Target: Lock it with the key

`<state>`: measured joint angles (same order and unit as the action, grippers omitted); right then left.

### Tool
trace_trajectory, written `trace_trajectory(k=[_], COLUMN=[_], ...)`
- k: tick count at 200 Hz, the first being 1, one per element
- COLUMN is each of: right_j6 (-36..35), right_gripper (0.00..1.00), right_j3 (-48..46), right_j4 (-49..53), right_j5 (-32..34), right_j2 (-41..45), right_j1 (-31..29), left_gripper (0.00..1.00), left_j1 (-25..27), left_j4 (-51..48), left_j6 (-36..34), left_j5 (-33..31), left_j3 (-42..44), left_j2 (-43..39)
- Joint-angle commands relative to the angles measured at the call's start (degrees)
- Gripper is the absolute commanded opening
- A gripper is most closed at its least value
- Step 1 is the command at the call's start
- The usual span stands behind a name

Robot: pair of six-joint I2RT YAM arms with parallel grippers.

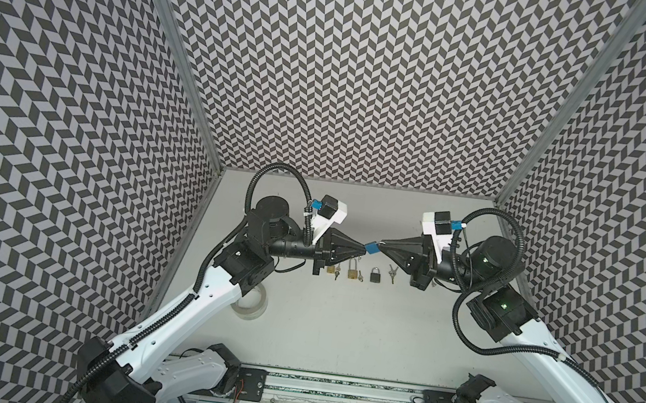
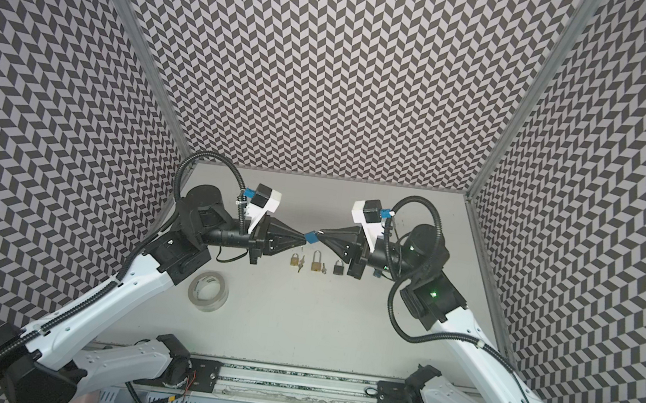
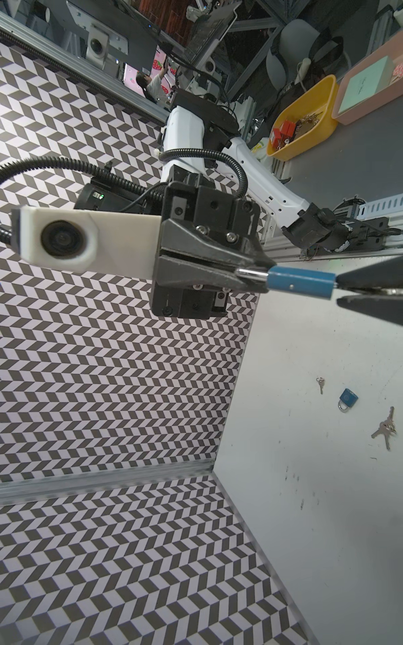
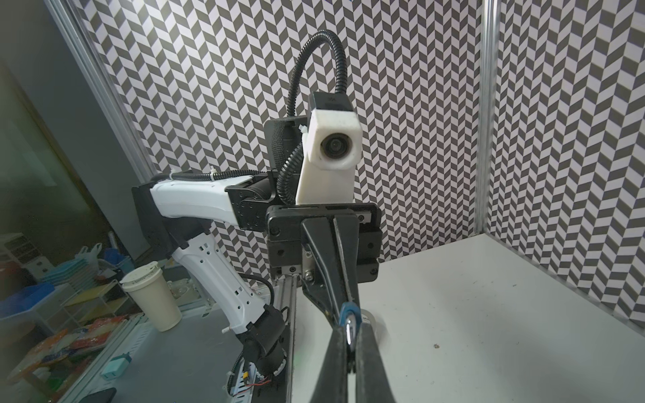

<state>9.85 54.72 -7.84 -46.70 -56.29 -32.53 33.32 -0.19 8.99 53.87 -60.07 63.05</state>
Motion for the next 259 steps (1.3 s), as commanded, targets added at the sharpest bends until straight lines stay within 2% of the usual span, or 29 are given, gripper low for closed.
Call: trace_trajectory(k=[1, 53, 86, 106, 121, 153, 176, 194, 213, 259], right_j6=[-1.2, -1.1, -2.3, -3.4, -4.2, -5.6, -7.3, -8.5, -9.8, -12.1], right_gripper=[0.0, 0.0, 0.0, 0.0, 0.0, 0.0, 0.0, 0.0, 0.0, 0.0], right_j3=[1.6, -0.3, 0.9, 1.0, 1.7, 3.1, 1.9, 0.5, 0.5, 3.7], right_j4=[-1.4, -4.9, -3.1, -0.1, 2.8, 8.9, 10.0, 10.5, 12.4, 15.5], right_j5=[1.0, 10.1, 11.4, 12.7, 13.2, 12.2, 11.6, 14.0, 17.0, 17.5], right_j2=[1.4, 8.4, 8.7, 7.2, 5.7, 1.4, -1.9, -5.2, -9.6, -20.8], right_j1=[0.1, 1.1, 1.7, 1.7, 1.6, 1.6, 1.0, -0.6, -2.1, -4.3], left_gripper=[0.0, 0.0, 0.0, 0.0, 0.0, 0.0, 0.0, 0.0, 0.0, 0.0], left_j1=[-0.6, -1.8, -2.7, -3.8, -6.7, -17.6, -22.6, -26.1, -28.5, -32.0], left_j4=[0.1, -1.1, -1.5, -3.2, -3.7, -0.5, -2.8, -3.9, -4.6, -9.6], left_j6=[-0.8, -1.7, -2.2, -2.1, -0.1, 8.2, 11.2, 12.9, 13.3, 13.3], left_j5=[0.3, 0.4, 0.1, -5.5, -10.2, -12.9, -17.7, -18.5, -18.8, -24.8], left_j3=[-1.8, -1.8, -1.8, -2.0, -1.3, 3.6, 5.2, 6.9, 8.7, 9.8], left_j2=[-0.1, -0.8, -0.9, -1.2, -1.8, -3.4, -3.1, -2.7, -3.1, -4.0])
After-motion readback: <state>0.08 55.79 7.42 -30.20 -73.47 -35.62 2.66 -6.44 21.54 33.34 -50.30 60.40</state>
